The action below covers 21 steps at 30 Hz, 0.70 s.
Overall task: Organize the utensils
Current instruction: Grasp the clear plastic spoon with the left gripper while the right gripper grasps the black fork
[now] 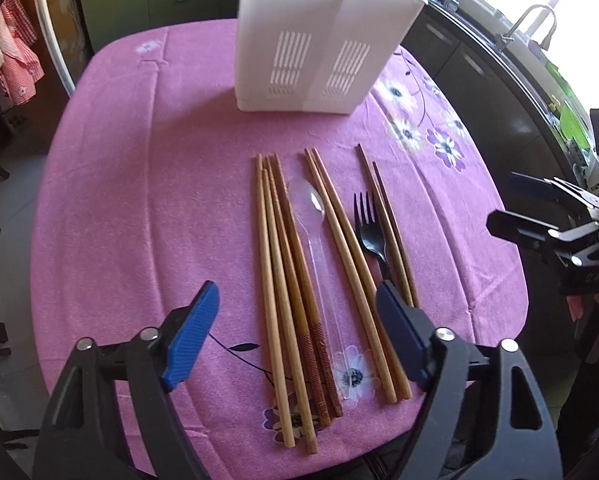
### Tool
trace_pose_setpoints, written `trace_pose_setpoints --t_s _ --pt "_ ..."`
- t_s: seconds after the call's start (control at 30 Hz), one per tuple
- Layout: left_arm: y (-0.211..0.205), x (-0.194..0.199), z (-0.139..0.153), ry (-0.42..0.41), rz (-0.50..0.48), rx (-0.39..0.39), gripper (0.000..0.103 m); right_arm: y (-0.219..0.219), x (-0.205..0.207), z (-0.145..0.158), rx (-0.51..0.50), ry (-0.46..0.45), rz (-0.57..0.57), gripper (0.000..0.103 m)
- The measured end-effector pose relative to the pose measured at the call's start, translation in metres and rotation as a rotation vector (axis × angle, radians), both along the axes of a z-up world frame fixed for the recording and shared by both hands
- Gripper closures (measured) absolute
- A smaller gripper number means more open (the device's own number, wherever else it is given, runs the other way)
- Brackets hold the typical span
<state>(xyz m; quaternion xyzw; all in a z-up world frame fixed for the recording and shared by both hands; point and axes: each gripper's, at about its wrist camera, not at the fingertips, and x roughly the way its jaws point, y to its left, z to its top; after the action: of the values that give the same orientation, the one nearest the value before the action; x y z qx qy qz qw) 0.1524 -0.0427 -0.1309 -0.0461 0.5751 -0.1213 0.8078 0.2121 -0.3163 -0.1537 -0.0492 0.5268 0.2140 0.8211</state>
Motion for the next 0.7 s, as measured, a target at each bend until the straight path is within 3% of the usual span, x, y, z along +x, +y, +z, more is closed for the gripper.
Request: trace_pose_setpoints --t_s 0.17,0.2,0.33,0.4,0.7 --pt "-0.024 0.016 -0.013 0.067 -0.058 0.030 0.060 -0.002 0.015 -0.009 -0.012 0.038 -0.017 0.037" --pt "-0.030 0.019 -0.016 0.084 -0.076 0.037 0.068 -0.002 0.017 -0.011 -0.011 0.044 -0.015 0.038" --pt "-0.043 0.030 -0.024 0.112 -0.091 0.092 0.077 -0.001 0.018 -0.013 -0.022 0.044 -0.011 0.042" --pt "-0.046 0.036 -0.026 0.123 -0.084 0.119 0.086 -0.001 0.017 -0.013 -0.025 0.041 -0.011 0.046" --pt "-0.052 0.055 -0.041 0.152 -0.049 0.196 0.092 -0.001 0.016 -0.016 -0.033 0.043 0.009 0.046"
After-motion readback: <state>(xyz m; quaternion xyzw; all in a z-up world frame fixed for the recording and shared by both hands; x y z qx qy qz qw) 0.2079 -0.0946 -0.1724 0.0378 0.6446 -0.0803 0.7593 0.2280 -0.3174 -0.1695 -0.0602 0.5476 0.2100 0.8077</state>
